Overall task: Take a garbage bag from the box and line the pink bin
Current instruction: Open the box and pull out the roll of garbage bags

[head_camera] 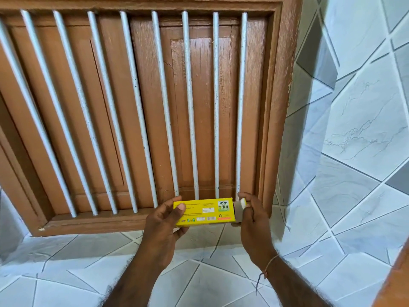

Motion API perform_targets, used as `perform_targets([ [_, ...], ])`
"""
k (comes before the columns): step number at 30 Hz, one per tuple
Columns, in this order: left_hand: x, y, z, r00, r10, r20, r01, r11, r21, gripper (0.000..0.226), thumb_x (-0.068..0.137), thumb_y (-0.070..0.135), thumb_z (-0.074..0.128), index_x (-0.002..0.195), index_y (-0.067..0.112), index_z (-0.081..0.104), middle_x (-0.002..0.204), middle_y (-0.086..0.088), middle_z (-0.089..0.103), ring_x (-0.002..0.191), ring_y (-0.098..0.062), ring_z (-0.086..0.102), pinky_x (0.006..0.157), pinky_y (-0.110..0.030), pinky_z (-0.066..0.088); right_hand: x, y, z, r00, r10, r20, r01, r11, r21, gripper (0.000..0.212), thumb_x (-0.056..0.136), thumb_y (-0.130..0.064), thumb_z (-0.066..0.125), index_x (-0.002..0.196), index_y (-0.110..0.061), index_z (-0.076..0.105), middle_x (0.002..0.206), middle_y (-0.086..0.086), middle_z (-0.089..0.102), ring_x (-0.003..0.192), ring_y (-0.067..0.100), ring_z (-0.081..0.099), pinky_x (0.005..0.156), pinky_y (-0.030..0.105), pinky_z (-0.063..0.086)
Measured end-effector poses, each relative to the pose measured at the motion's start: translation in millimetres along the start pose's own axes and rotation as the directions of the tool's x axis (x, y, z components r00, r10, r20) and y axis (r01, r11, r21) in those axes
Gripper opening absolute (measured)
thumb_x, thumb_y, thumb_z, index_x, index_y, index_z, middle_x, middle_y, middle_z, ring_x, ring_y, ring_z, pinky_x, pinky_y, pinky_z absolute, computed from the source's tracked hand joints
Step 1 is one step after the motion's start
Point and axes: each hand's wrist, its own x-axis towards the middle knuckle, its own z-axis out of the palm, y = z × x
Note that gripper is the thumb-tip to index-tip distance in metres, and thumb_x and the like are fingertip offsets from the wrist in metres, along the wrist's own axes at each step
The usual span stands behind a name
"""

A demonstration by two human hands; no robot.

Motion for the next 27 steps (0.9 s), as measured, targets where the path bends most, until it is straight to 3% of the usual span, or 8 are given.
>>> perform_targets([
  [2,-0.6,2.1,-4.8,1.0,-0.021,-0.005,0.021,0.999,-0.034,0.031,0.086,0.016,0.062,0.116,0.01,0.063,0.103,-0.012,0.066,0.093,-0.027,0.06,0.078,-0.041,0.052,2.0,-4.7,-5.1,1.0,0.026,-0.009,-0.026,1.0,0.012,0.039,0.099,-0.005,0.034,0.096,-0.037,0.055,0.089,0.002,0.063,0.073,0.015,0.062,0.054,0.025,0.057],
  [5,-1.1,2.2,-6.6,0.999,-0.043,0.014,0.043,0.997,-0.059,0.029,0.087,0.015,0.06,0.114,0.01,0.063,0.103,-0.013,0.065,0.094,-0.027,0.059,0.081,-0.043,0.051,2.0,-6.2,-9.4,0.987,-0.154,0.039,0.158,0.947,-0.278,0.029,0.095,-0.007,0.047,0.102,-0.035,0.052,0.093,-0.008,0.06,0.084,0.01,0.059,0.074,0.03,0.054],
  [8,-2.7,1.3,-1.8,0.998,-0.047,0.032,0.048,0.997,-0.057,0.026,0.086,0.014,0.06,0.111,0.012,0.064,0.101,-0.012,0.066,0.094,-0.027,0.059,0.087,-0.046,0.049,-0.4,-5.5,-8.7,0.92,-0.38,0.098,0.37,0.756,-0.54,0.022,0.082,-0.001,0.062,0.091,-0.021,0.055,0.097,-0.001,0.057,0.088,0.017,0.05,0.078,0.032,0.045],
  [12,-4.5,2.7,-1.8,0.998,-0.061,0.026,0.063,0.995,-0.074,0.024,0.084,0.014,0.061,0.108,0.012,0.065,0.1,-0.012,0.066,0.093,-0.028,0.059,0.086,-0.046,0.049,-3.0,-16.9,-10.8,0.913,-0.395,0.102,0.326,0.556,-0.764,0.016,0.076,-0.009,0.068,0.073,-0.023,0.061,0.088,-0.001,0.061,0.082,0.022,0.051,0.07,0.035,0.046],
  [14,-4.1,4.3,-4.1,0.997,-0.073,0.015,0.074,0.992,-0.104,0.022,0.085,0.014,0.061,0.106,0.011,0.065,0.098,-0.012,0.068,0.092,-0.029,0.06,0.083,-0.046,0.049,-1.1,-19.3,-15.8,0.925,-0.359,0.123,0.34,0.64,-0.689,0.016,0.079,-0.017,0.057,0.068,-0.028,0.059,0.079,-0.009,0.06,0.078,0.019,0.053,0.069,0.037,0.049],
  [17,-3.7,8.6,-7.0,0.997,-0.07,0.008,0.071,0.989,-0.13,0.019,0.086,0.015,0.06,0.104,0.011,0.066,0.096,-0.012,0.069,0.09,-0.029,0.061,0.082,-0.045,0.049,2.4,-24.3,-20.8,0.972,-0.164,0.167,0.214,0.913,-0.347,0.018,0.081,-0.012,0.063,0.071,-0.026,0.064,0.071,-0.01,0.067,0.072,0.01,0.063,0.068,0.025,0.052],
  [21,-3.7,13.5,-6.7,0.998,-0.068,0.001,0.068,0.987,-0.144,0.017,0.085,0.016,0.06,0.1,0.013,0.066,0.098,-0.013,0.068,0.087,-0.03,0.061,0.076,-0.041,0.05,-2.8,-38.2,-25.0,0.942,-0.178,0.283,0.239,0.951,-0.198,0.014,0.085,-0.009,0.066,0.083,-0.023,0.069,0.079,-0.009,0.072,0.081,0.005,0.066,0.07,0.01,0.048],
  [27,-4.8,17.0,-6.4,0.997,-0.069,-0.021,0.065,0.987,-0.143,0.017,0.087,0.015,0.06,0.102,0.01,0.066,0.102,-0.015,0.067,0.086,-0.032,0.063,0.074,-0.041,0.052,-3.0,-36.9,-22.4,0.953,-0.166,0.254,0.209,0.966,-0.151,0.01,0.087,-0.014,0.066,0.082,-0.022,0.069,0.084,-0.008,0.073,0.083,0.008,0.069,0.074,0.021,0.055],
])
